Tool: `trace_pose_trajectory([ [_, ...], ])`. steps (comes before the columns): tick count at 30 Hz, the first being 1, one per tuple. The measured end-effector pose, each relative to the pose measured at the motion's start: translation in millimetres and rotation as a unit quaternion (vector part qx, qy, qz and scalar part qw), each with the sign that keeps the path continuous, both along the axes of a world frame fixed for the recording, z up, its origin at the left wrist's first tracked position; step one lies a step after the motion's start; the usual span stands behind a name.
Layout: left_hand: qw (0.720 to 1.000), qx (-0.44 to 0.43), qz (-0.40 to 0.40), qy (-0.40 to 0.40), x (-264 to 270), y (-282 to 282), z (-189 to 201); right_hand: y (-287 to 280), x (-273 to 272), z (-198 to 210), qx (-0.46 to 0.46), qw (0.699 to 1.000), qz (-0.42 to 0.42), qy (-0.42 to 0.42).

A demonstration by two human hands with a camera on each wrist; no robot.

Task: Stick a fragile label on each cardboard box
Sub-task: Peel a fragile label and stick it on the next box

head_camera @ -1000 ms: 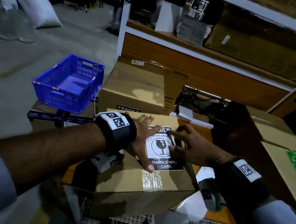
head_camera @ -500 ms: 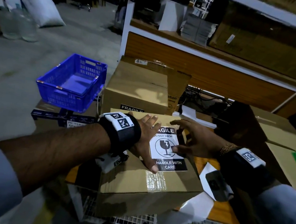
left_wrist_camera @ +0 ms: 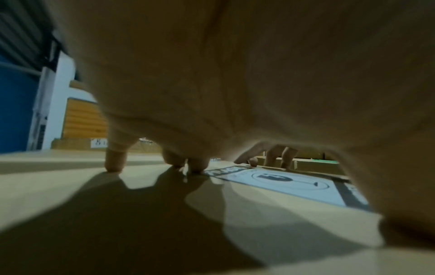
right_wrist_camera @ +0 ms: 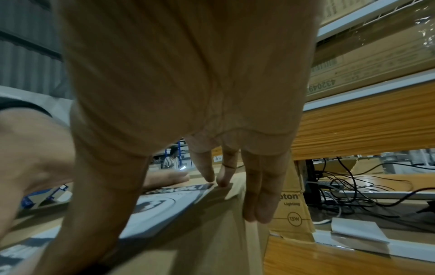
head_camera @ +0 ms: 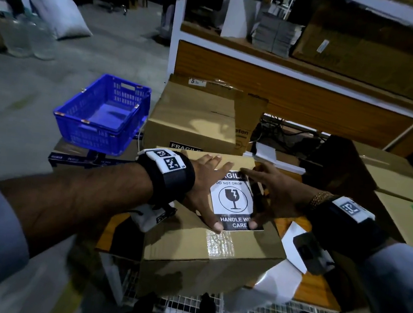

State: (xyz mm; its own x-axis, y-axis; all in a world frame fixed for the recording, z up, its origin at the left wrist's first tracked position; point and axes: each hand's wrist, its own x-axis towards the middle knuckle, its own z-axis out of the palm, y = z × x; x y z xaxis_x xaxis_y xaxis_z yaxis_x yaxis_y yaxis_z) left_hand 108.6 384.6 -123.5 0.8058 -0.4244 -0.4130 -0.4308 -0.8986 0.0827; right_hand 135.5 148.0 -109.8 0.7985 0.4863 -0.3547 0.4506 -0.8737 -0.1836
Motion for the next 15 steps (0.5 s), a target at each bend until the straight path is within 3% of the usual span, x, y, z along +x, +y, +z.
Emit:
trace_pose_trajectory([
  [15,0.999,0.043,0.0,0.003,3,-2,-1,-24,-10,-11,0.053,0.998,0.016,0.026],
])
